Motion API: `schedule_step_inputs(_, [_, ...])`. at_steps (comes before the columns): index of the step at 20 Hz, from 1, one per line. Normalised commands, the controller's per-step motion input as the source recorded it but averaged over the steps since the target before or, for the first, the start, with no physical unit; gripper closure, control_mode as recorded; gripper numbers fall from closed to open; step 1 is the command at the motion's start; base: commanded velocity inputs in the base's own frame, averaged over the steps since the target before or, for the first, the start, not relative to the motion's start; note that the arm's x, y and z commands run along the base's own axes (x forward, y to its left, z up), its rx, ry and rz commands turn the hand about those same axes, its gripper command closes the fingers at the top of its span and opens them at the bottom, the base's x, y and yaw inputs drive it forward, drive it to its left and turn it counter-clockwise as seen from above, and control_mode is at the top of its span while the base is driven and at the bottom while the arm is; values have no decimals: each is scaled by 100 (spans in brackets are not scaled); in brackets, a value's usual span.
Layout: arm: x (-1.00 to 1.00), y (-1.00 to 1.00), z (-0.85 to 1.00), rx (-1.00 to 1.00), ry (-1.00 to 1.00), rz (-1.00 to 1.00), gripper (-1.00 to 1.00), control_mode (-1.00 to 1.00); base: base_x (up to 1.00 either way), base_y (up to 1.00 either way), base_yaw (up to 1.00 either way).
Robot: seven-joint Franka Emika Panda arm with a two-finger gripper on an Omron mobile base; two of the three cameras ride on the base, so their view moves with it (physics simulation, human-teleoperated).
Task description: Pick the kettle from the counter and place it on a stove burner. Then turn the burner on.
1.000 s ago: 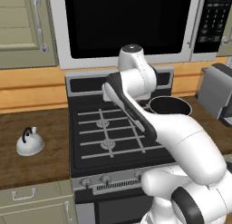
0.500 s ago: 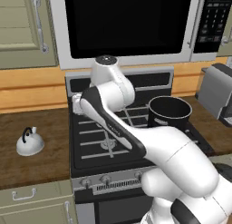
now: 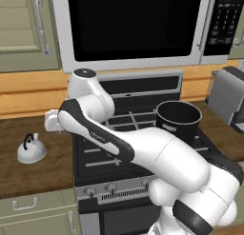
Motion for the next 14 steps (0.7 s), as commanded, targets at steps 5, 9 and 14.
schedule_step_inputs(5, [0, 81, -5, 0, 10, 10, -100, -100, 0, 0, 0])
schedule_step_inputs(9, [9, 43, 0, 0, 7, 0, -100, -100, 0, 0, 0])
schedule_step_inputs(14, [1, 14, -9, -6, 15, 0, -100, -100, 0, 0, 0])
